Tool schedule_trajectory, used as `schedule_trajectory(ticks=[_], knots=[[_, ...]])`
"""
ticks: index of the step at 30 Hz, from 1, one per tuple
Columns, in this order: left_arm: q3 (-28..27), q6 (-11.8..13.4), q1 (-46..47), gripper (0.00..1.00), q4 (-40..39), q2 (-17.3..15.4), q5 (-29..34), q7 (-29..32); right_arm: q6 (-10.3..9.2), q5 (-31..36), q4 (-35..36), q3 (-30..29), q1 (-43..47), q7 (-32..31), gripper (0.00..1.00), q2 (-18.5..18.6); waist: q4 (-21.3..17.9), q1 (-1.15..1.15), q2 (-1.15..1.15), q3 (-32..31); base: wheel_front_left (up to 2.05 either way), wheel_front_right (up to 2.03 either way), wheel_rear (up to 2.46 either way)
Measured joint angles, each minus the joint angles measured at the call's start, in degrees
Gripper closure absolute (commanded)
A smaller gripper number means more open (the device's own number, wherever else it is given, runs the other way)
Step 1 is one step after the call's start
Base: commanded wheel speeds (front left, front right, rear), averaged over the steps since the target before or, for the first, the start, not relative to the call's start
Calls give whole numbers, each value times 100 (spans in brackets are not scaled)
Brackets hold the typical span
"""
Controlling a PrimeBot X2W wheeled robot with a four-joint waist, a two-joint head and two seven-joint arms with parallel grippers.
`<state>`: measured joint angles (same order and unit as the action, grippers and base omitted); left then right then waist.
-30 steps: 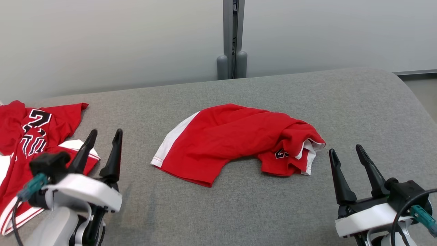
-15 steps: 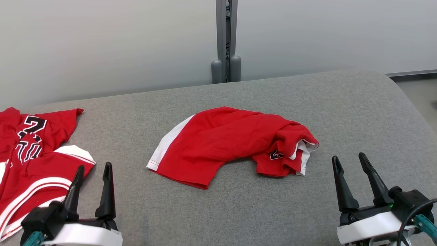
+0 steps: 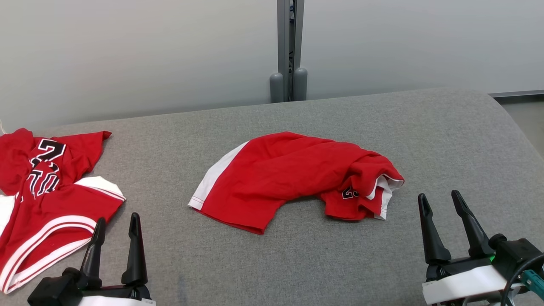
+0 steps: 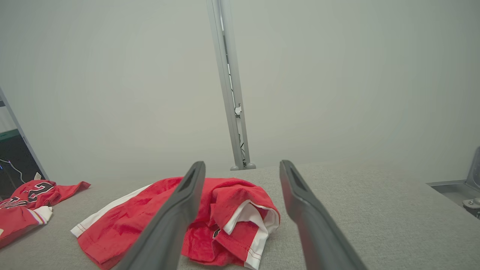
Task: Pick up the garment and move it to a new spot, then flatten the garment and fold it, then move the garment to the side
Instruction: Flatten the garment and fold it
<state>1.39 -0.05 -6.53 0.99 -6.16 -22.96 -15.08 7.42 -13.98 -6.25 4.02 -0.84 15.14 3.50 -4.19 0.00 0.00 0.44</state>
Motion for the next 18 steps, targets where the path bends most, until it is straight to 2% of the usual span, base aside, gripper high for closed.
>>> schedule_trajectory(ticks=[9,18], knots=[[-222,-244,32,0,152,187,197,0,0,29,-18,-3,-1,0,0,-5,-25,0,0,-21,0,0,0],[-285,-349,104,0,231,290,323,0,0,4,-396,87,-83,1,0,48,3,0,0,17,0,0,0]])
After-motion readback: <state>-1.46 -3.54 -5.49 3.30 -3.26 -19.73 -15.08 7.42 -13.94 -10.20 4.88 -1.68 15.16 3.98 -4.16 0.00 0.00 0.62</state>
